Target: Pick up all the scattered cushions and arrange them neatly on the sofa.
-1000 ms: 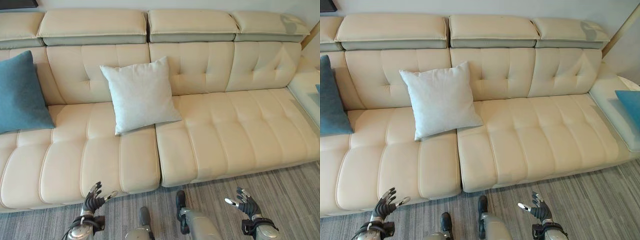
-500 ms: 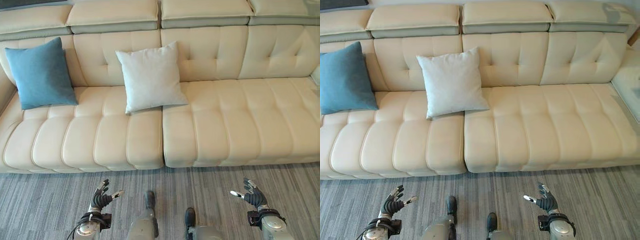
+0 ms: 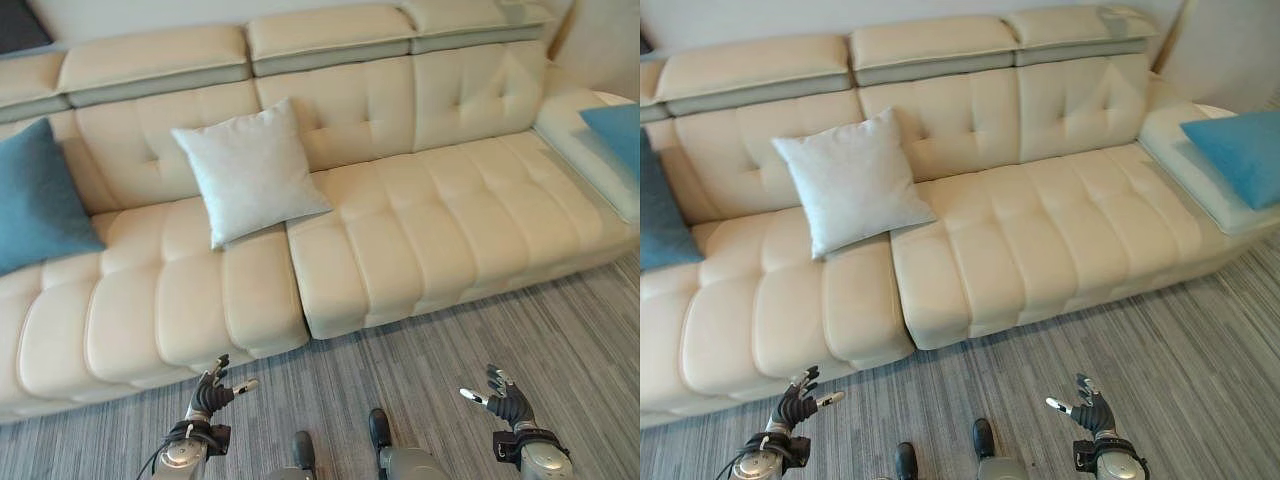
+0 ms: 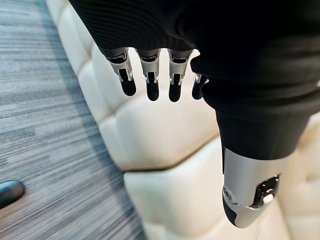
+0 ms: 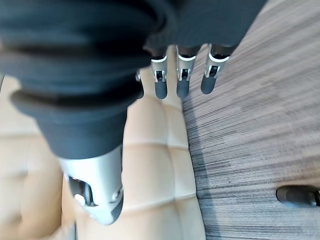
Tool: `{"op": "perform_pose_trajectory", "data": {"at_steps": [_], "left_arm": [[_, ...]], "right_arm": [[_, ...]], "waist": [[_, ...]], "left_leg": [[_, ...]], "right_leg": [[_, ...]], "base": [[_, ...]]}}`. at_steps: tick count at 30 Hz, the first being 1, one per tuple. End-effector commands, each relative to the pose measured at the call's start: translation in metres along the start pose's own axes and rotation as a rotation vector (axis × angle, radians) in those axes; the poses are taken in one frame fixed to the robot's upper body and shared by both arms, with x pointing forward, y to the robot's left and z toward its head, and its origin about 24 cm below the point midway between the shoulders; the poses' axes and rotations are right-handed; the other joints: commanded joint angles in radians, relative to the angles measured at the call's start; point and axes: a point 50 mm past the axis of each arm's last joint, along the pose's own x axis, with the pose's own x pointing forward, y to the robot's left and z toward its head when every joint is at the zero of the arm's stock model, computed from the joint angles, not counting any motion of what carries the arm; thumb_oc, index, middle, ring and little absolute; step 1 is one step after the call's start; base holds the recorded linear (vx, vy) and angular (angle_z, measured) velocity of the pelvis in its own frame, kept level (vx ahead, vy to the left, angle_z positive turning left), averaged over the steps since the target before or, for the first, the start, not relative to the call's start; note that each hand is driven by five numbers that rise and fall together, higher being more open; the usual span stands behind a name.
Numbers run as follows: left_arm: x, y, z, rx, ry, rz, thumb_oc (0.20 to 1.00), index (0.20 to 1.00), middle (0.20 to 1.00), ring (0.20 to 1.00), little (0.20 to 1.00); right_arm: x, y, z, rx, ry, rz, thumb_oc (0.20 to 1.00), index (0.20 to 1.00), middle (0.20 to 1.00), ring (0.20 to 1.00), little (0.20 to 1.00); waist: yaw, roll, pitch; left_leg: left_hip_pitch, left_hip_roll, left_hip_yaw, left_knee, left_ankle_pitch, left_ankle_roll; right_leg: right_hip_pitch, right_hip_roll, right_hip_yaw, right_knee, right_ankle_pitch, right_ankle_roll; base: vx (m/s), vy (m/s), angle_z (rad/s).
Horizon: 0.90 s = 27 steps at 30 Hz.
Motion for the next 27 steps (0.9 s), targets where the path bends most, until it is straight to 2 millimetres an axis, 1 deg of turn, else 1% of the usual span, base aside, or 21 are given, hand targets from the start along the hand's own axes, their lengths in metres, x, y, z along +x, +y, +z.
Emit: {"op": "perform_pose_trajectory", "data": {"at_steps": [1,2,3,4,5,6,7,9,11,12,13,15,16,17,18,19,21,22,24,26,27], "left_arm": [[0.006,0.006,0.013,0.027,-0.06,0.004,1.0,1.0,1.0,1.0,1.0],[0.007,0.005,0.018,0.023,-0.079,0.001,1.0,1.0,1.0,1.0,1.0],[0.007,0.005,0.018,0.023,-0.08,0.002,1.0,1.0,1.0,1.0,1.0],[0.007,0.006,0.022,0.024,-0.094,0.003,1.0,1.0,1.0,1.0,1.0],[0.008,0.009,0.03,0.027,-0.124,0.013,1.0,1.0,1.0,1.0,1.0],[0.009,0.009,0.032,0.033,-0.13,0.007,1.0,1.0,1.0,1.0,1.0],[0.008,0.012,0.034,0.041,-0.14,0.007,1.0,1.0,1.0,1.0,1.0],[0.007,0.008,0.029,0.051,-0.119,-0.015,1.0,1.0,1.0,1.0,1.0],[0.007,0.006,0.027,0.048,-0.109,-0.018,1.0,1.0,1.0,1.0,1.0],[0.009,-0.001,0.029,0.065,-0.112,-0.049,1.0,1.0,1.0,1.0,1.0],[0.01,-0.001,0.029,0.065,-0.112,-0.05,1.0,1.0,1.0,1.0,1.0],[0.01,-0.009,0.032,0.072,-0.123,-0.078,1.0,1.0,1.0,1.0,1.0],[0.01,-0.015,0.035,0.052,-0.137,-0.085,1.0,1.0,1.0,1.0,1.0],[0.01,-0.017,0.036,0.038,-0.144,-0.089,1.0,1.0,1.0,1.0,1.0],[0.01,-0.017,0.037,0.037,-0.146,-0.088,1.0,1.0,1.0,1.0,1.0],[0.009,-0.022,0.036,0.035,-0.145,-0.106,1.0,1.0,1.0,1.0,1.0],[0.008,-0.024,0.035,0.043,-0.143,-0.118,1.0,1.0,1.0,1.0,1.0],[0.008,-0.023,0.035,0.054,-0.145,-0.123,1.0,1.0,1.0,1.0,1.0],[0.006,-0.021,0.034,0.074,-0.139,-0.12,1.0,1.0,1.0,1.0,1.0],[0.005,-0.02,0.033,0.073,-0.136,-0.114,1.0,1.0,1.0,1.0,1.0],[0.005,-0.02,0.032,0.073,-0.135,-0.114,1.0,1.0,1.0,1.0,1.0]], "right_arm": [[0.007,-0.004,0.02,0.061,-0.084,-0.041,1.0,1.0,1.0,1.0,1.0],[0.01,0.001,0.029,0.061,-0.113,-0.034,1.0,1.0,1.0,1.0,1.0],[0.01,0.001,0.029,0.061,-0.113,-0.034,1.0,1.0,1.0,1.0,1.0],[0.012,0.003,0.032,0.058,-0.125,-0.034,1.0,1.0,1.0,1.0,1.0],[0.013,0.004,0.037,0.06,-0.141,-0.042,1.0,1.0,1.0,1.0,1.0],[0.013,0.007,0.036,0.061,-0.14,-0.036,1.0,1.0,1.0,1.0,1.0],[0.013,0.012,0.037,0.044,-0.142,-0.017,1.0,1.0,1.0,1.0,1.0],[0.01,0.011,0.033,0.039,-0.13,-0.018,1.0,1.0,1.0,1.0,1.0],[0.009,0.01,0.03,0.042,-0.121,-0.023,1.0,1.0,1.0,1.0,1.0],[0.006,0.006,0.025,0.066,-0.108,-0.039,1.0,1.0,1.0,1.0,1.0],[0.006,0.006,0.025,0.066,-0.108,-0.04,1.0,1.0,1.0,1.0,1.0],[0.003,0.001,0.023,0.055,-0.105,-0.048,1.0,1.0,1.0,1.0,1.0],[0.005,-0.002,0.029,0.046,-0.124,-0.056,1.0,1.0,1.0,1.0,1.0],[0.006,-0.002,0.032,0.042,-0.129,-0.054,1.0,1.0,1.0,1.0,1.0],[0.006,-0.002,0.032,0.043,-0.13,-0.053,1.0,1.0,1.0,1.0,1.0],[0.007,-0.001,0.036,0.034,-0.144,-0.046,1.0,1.0,1.0,1.0,1.0],[0.006,0.0,0.035,0.037,-0.143,-0.043,1.0,1.0,1.0,1.0,1.0],[0.006,-0.001,0.034,0.034,-0.141,-0.047,1.0,1.0,1.0,1.0,1.0],[0.007,0.0,0.036,0.028,-0.148,-0.046,1.0,1.0,1.0,1.0,1.0],[0.008,0.006,0.037,0.008,-0.151,-0.029,1.0,1.0,1.0,1.0,1.0],[0.008,0.006,0.037,0.008,-0.15,-0.029,1.0,1.0,1.0,1.0,1.0]], "waist": [[-0.026,-0.028,-0.031],[-0.03,-0.033,-0.021],[-0.027,-0.035,-0.023],[-0.021,-0.036,-0.013],[-0.003,-0.034,-0.005],[0.002,-0.029,-0.008],[0.018,-0.016,-0.023],[-0.001,-0.028,-0.035],[-0.007,-0.029,-0.036],[-0.03,-0.031,-0.029],[-0.029,-0.03,-0.028],[-0.04,-0.029,-0.012],[-0.025,-0.033,0.005],[-0.014,-0.032,0.006],[-0.016,-0.039,0.005],[0.013,-0.043,0.01],[0.024,-0.044,0.014],[0.031,-0.042,0.017],[0.06,-0.024,0.024],[0.106,-0.018,0.029],[0.107,-0.022,0.028]], "left_leg": [[-0.044,-0.002,-0.017,0.051,-0.072,-0.006],[-0.04,0.008,0.042,0.075,-0.095,0.003],[-0.043,0.009,0.046,0.076,-0.092,0.002],[-0.035,0.019,0.082,0.086,-0.105,0.004],[-0.025,0.044,0.134,0.085,-0.104,-0.001],[-0.021,0.055,0.151,0.077,-0.097,-0.005],[0.014,0.091,0.218,0.077,-0.117,-0.026],[0.036,0.101,0.258,0.113,-0.131,-0.032],[0.041,0.111,0.264,0.144,-0.14,-0.037],[0.038,0.148,0.264,0.258,-0.141,-0.043],[0.036,0.154,0.263,0.269,-0.145,-0.046],[0.007,0.204,0.228,0.439,-0.113,-0.048],[-0.058,0.182,0.122,0.571,-0.083,-0.033],[-0.105,0.132,0.053,0.58,-0.109,-0.018],[-0.116,0.128,0.068,0.576,-0.087,-0.004],[-0.2,0.039,-0.018,0.518,-0.136,0.014],[-0.226,0.03,-0.028,0.48,-0.141,0.017],[-0.266,0.019,-0.038,0.446,-0.114,0.015],[-0.323,-0.012,-0.084,0.3,-0.004,-0.002],[-0.401,-0.06,-0.173,0.133,0.061,-0.022],[-0.397,-0.064,-0.17,0.128,0.062,-0.021]], "right_leg": [[-0.01,0.03,0.028,0.094,-0.109,0.054],[-0.039,0.039,0.041,0.124,-0.103,0.068],[-0.044,0.04,0.045,0.124,-0.1,0.067],[-0.06,0.034,0.007,0.147,-0.101,0.072],[-0.083,-0.001,-0.122,0.175,-0.107,0.07],[-0.084,-0.024,-0.209,0.189,-0.122,0.062],[-0.063,-0.092,-0.409,0.202,-0.166,0.054],[-0.043,-0.09,-0.4,0.173,-0.173,0.049],[-0.049,-0.084,-0.369,0.184,-0.175,0.047],[-0.039,-0.067,-0.32,0.192,-0.191,0.025],[-0.038,-0.064,-0.32,0.193,-0.192,0.023],[-0.006,-0.033,-0.278,0.202,-0.218,-0.015],[0.027,-0.014,-0.235,0.202,-0.226,-0.04],[0.04,-0.007,-0.21,0.196,-0.23,-0.039],[0.028,-0.015,-0.216,0.193,-0.211,-0.044],[0.062,-0.012,-0.163,0.192,-0.225,-0.028],[0.079,-0.014,-0.149,0.193,-0.24,-0.024],[0.093,-0.01,-0.145,0.19,-0.248,-0.025],[0.129,0.027,-0.114,0.182,-0.264,-0.03],[0.197,0.068,-0.04,0.172,-0.296,-0.03],[0.198,0.064,-0.038,0.172,-0.299,-0.029]], "base": [[-0.01,0.048,-1.47],[-0.02,-0.011,-1.43],[0.0,-0.019,-2.05],[-0.03,-0.085,-1.83],[-0.03,-0.112,-1.83],[0.06,-0.182,-1.91],[0.1,-0.117,-1.81],[0.2,-0.198,-1.7],[0.2,-0.203,-0.99],[0.15,-0.203,-0.96],[0.23,-0.295,-1.06],[0.23,-0.253,-0.48],[0.32,-0.237,-0.45],[0.17,-0.156,-0.79],[0.24,-0.044,-1.02],[0.16,-0.019,-0.99],[0.25,-0.005,-0.8],[0.29,-0.012,-0.69],[0.37,0.003,-0.22],[0.49,0.033,-0.68],[0.4,0.039,-1.07]]}}
